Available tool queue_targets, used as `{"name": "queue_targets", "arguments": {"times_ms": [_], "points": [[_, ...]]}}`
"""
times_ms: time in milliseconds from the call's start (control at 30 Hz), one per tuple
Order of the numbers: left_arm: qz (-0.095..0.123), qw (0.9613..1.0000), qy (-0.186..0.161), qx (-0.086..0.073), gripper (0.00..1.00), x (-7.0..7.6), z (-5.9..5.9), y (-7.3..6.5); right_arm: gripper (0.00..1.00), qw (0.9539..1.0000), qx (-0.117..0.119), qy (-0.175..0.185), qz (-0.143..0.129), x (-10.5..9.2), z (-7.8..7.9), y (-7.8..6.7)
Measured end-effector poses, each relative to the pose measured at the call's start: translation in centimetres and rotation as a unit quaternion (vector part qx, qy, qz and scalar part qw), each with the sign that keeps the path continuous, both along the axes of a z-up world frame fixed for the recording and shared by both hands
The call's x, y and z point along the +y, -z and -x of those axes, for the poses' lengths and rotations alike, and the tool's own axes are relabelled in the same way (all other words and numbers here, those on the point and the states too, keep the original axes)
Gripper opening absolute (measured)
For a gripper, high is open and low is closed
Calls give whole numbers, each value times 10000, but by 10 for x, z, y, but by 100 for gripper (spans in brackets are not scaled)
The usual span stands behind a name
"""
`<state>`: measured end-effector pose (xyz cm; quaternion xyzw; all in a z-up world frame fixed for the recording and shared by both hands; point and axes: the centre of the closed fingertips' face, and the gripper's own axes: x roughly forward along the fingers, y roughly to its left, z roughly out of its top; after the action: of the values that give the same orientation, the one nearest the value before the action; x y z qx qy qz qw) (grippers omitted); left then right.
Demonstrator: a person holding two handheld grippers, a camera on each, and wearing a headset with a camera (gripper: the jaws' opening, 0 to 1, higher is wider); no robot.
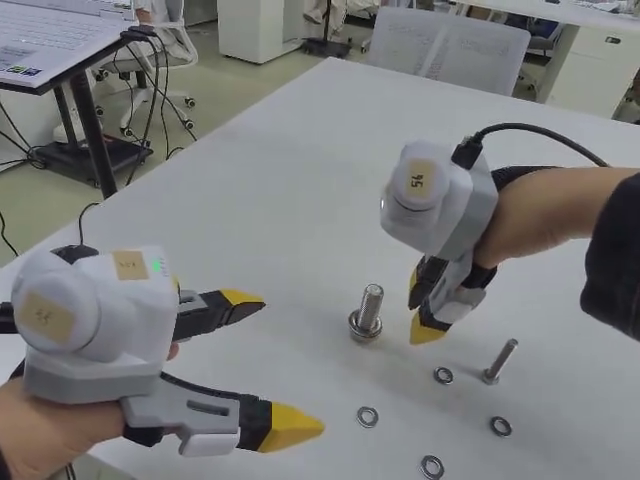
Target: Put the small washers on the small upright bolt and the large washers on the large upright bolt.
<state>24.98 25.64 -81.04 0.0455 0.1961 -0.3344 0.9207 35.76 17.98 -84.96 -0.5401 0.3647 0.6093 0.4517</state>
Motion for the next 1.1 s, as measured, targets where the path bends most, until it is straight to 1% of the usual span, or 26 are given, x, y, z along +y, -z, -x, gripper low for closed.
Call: {"name": "queue_targets", "arguments": {"times_ms": [267,833,1100], "points": [[-30,10000,60,0,79,-2,2,0,27,9999,6,128,40,-14,3,2],[-53,9999,103,-9,79,-3,4,1,27,9994,103,297,150,-36,21,13],[-58,9999,134,6,79,-4,5,1,26,9992,147,342,165,-41,24,19]]}}
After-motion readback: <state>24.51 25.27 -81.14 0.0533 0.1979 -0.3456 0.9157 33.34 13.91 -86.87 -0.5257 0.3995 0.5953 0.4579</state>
